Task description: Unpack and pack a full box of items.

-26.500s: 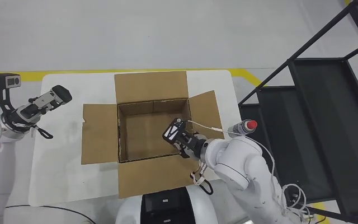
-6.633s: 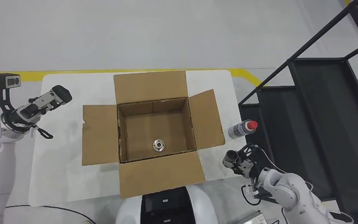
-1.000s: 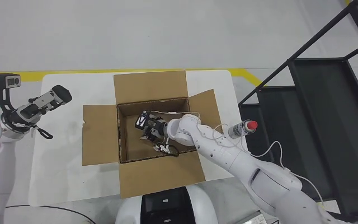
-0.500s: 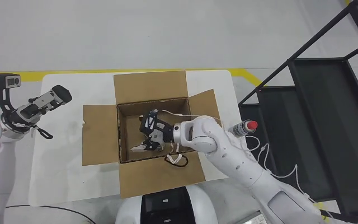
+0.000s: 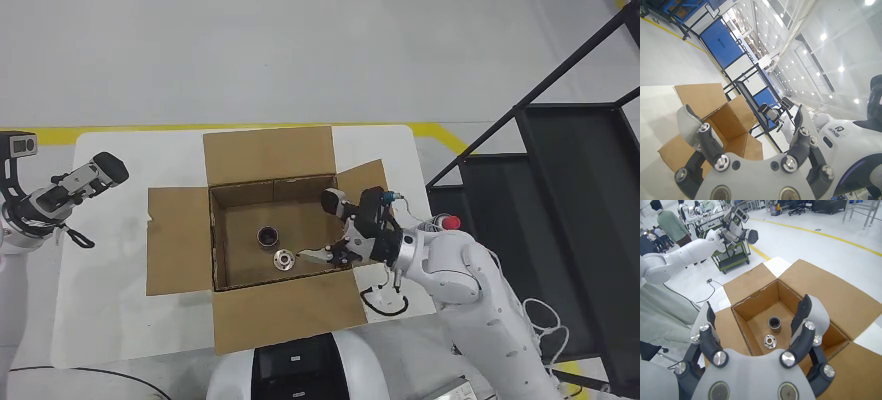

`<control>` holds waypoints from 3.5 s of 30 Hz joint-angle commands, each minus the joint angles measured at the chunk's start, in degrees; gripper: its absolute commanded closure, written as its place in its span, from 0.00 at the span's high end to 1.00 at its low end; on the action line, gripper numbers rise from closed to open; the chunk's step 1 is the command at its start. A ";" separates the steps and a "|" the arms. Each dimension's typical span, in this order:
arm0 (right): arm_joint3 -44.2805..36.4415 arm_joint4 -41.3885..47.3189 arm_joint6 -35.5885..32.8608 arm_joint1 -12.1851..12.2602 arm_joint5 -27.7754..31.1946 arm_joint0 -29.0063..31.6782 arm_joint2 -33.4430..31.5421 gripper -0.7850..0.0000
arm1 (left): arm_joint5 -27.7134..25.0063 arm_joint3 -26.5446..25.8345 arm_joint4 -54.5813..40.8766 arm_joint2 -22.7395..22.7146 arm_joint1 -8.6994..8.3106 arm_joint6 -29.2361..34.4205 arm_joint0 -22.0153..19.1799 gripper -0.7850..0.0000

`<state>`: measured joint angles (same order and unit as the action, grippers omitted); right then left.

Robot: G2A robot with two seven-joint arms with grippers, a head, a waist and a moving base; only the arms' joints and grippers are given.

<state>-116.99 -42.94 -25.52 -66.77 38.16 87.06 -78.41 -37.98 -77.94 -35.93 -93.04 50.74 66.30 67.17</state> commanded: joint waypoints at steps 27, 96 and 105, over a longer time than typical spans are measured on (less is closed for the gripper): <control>2.09 5.11 13.70 0.83 -4.17 7.36 -15.59 1.00 | 0.00 0.00 0.00 0.00 0.00 0.00 0.00 1.00; 49.69 -31.94 51.51 -0.41 -13.08 3.70 -13.84 1.00 | 0.00 0.00 0.00 0.00 0.00 0.00 0.00 1.00; 54.39 -32.39 53.35 -0.49 -12.47 1.24 -12.45 0.60 | 0.00 0.00 0.00 0.00 0.00 0.00 0.00 1.00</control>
<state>-62.71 -75.46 27.69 -67.28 25.56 88.36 -90.86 -37.98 -77.94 -35.93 -93.04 50.74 66.30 67.17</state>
